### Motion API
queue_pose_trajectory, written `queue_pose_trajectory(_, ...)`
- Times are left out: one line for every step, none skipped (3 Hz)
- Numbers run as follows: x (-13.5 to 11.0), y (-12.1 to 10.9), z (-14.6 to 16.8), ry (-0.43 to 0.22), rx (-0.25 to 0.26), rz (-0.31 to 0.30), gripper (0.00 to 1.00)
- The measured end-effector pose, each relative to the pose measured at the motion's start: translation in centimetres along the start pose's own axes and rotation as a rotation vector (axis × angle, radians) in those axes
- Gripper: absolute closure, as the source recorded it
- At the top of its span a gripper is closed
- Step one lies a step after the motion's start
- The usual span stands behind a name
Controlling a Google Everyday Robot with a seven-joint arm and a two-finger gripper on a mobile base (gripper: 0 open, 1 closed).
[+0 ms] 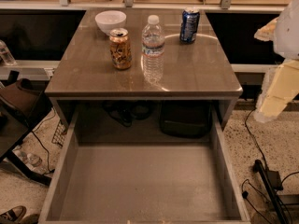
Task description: Place pepsi can into top drawer
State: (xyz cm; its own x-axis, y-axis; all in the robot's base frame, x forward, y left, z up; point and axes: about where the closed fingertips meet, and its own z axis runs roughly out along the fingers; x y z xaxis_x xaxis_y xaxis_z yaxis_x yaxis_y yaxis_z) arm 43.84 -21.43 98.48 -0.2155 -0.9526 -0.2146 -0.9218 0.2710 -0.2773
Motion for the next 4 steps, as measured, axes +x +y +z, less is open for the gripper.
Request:
queue_pose_trajectory(0.0,-0.7,0.0,-0.004,0.024,0.006,0.00)
queue_pose_trajectory(0.5,-6.0,0.6,-0.040,0.111,0.056,0.00)
queue_pose_trajectory(3.9,-15.3,1.8,-0.183,0.266,0.250,0.00)
queue_pose_trajectory(6.6,-21.3,2.2,-0.311,0.399,0.378,0.00)
